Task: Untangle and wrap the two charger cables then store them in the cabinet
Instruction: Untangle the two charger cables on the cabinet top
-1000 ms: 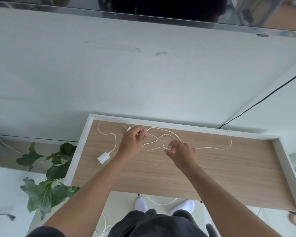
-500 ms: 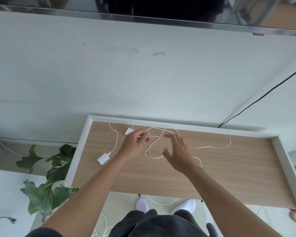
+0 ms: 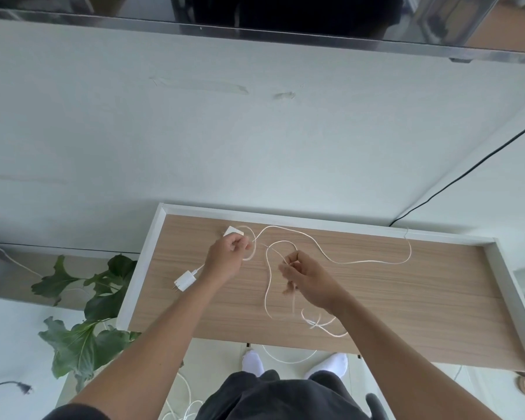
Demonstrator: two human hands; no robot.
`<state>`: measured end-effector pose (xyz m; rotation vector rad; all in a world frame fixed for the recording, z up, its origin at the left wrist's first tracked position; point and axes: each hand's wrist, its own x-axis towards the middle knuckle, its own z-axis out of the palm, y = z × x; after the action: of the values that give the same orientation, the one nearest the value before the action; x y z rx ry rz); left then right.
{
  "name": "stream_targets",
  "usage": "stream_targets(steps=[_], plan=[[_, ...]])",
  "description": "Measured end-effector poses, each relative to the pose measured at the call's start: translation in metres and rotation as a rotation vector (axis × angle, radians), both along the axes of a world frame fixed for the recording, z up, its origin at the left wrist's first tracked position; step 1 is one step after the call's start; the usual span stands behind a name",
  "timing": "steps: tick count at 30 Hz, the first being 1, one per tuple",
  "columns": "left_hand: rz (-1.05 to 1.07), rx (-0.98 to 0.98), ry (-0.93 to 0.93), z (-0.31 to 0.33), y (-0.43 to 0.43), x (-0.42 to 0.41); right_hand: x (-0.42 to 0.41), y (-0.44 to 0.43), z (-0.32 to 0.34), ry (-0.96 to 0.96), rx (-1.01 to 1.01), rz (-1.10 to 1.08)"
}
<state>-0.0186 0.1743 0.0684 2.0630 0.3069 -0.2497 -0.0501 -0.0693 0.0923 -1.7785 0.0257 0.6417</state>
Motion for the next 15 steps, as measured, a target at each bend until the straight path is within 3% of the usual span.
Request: stream_targets(steps=[2,4,8,11,15], plan=[[-0.090,0.101,-0.163,0.000,-0.004,-0.005,0.003,0.000,-0.004,-0.109,-0.143,-0.040],[-0.245,0.034,-0.298,0.003,-0.011,-0.010,0.006,-0.001,0.000,-0.179,-0.218,-0.045],[-0.487,0.095,-0.335,0.004,-0.026,-0.011,0.008,-0.004,0.009,-0.207,-0.228,-0.018],[-0.347,0.135,-0.334,0.002,-0.026,-0.007,0.011,-0.014,0.010,-0.197,-0.253,-0.017],[0.054,0.133,-0.281,0.007,-0.017,0.002,0.010,-0.040,0.003,-0.186,-0.300,-0.057]])
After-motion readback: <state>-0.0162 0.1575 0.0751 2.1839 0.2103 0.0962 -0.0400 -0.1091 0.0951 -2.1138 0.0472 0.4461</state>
